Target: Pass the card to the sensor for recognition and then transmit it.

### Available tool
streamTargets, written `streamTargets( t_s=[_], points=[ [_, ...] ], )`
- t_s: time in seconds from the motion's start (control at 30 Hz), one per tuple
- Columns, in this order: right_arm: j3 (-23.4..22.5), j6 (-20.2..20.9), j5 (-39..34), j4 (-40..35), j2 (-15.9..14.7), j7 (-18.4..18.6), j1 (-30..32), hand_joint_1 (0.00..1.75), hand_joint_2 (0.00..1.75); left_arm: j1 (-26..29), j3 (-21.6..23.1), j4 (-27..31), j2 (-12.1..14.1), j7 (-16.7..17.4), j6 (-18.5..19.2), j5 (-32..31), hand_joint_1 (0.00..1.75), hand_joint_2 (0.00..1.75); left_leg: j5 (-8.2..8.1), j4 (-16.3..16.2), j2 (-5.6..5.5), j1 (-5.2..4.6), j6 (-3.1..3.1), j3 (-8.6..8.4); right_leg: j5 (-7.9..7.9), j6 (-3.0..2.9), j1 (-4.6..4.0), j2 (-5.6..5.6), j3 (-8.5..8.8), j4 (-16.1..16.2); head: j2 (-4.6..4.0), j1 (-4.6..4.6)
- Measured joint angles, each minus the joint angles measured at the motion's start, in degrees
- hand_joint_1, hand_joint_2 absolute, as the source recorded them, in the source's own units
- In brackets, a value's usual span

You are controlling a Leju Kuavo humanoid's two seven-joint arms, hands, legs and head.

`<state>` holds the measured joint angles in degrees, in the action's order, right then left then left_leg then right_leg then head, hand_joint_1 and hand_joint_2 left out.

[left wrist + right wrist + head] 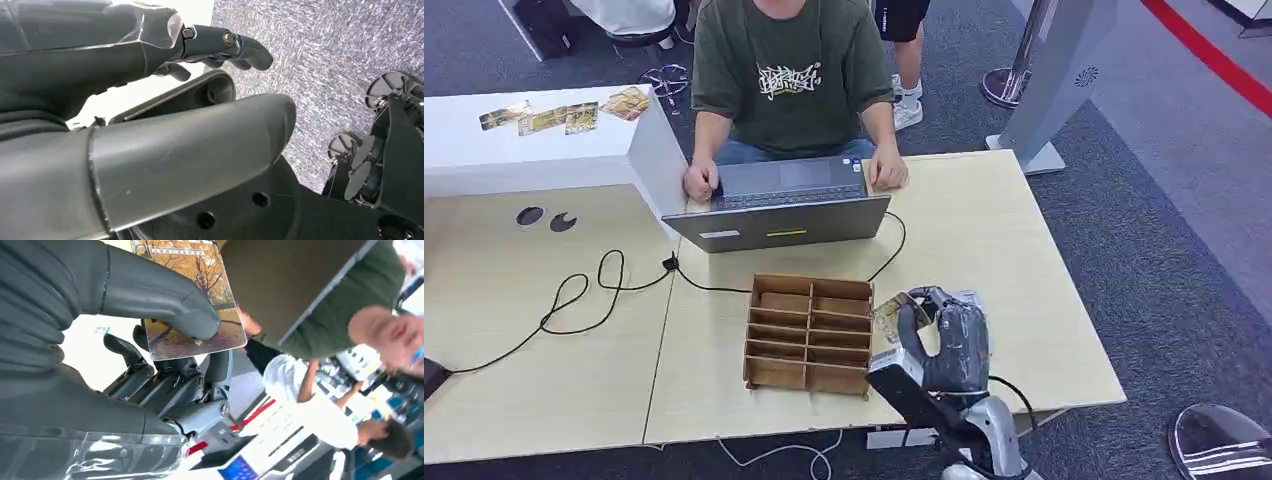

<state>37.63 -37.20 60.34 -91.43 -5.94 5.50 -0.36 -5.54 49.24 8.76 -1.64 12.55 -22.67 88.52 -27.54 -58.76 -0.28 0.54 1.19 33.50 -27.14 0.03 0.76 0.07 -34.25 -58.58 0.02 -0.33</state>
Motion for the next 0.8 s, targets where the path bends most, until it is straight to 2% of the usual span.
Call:
streamTargets(
  t_s=[0.03,0.13,0.4,0.8],
  points=[
    [-1.25,0.0,-0.37,-0.72,0.28,-0.44,0.59,1.69,1.75,0.01,0.0,0.0,-0.07,0.0,0.0,0.0,0.0,0.0,0.0,0.0,0.01,0.0,0.0,0.0,0.0,0.0,0.0,0.01,0.0,0.0,0.0,0.0],
    [-3.56,0.0,-1.09,-2.18,0.68,-0.96,1.78,1.75,1.75,-0.02,0.02,0.0,-0.22,0.0,0.0,0.09,0.0,0.0,-0.01,0.0,0.01,0.0,0.0,-0.01,0.0,0.0,0.0,0.02,-0.01,0.0,0.0,0.0],
    [-11.25,0.0,-5.88,-6.03,3.89,-5.81,6.33,1.75,1.75,0.03,0.02,0.0,-0.46,0.0,-0.17,0.48,0.0,0.0,-0.01,0.0,0.02,0.0,0.0,-0.01,-0.01,0.0,0.0,0.02,0.0,0.0,0.0,0.0],
    [-13.74,0.0,-6.03,-7.23,5.09,-6.07,7.72,1.75,1.75,0.03,0.02,0.0,-0.7,0.0,-0.2,0.5,0.0,0.0,-0.01,0.0,0.02,0.0,0.0,-0.01,-0.01,0.0,0.0,0.01,0.0,0.0,-0.02,0.0]
  ],
)
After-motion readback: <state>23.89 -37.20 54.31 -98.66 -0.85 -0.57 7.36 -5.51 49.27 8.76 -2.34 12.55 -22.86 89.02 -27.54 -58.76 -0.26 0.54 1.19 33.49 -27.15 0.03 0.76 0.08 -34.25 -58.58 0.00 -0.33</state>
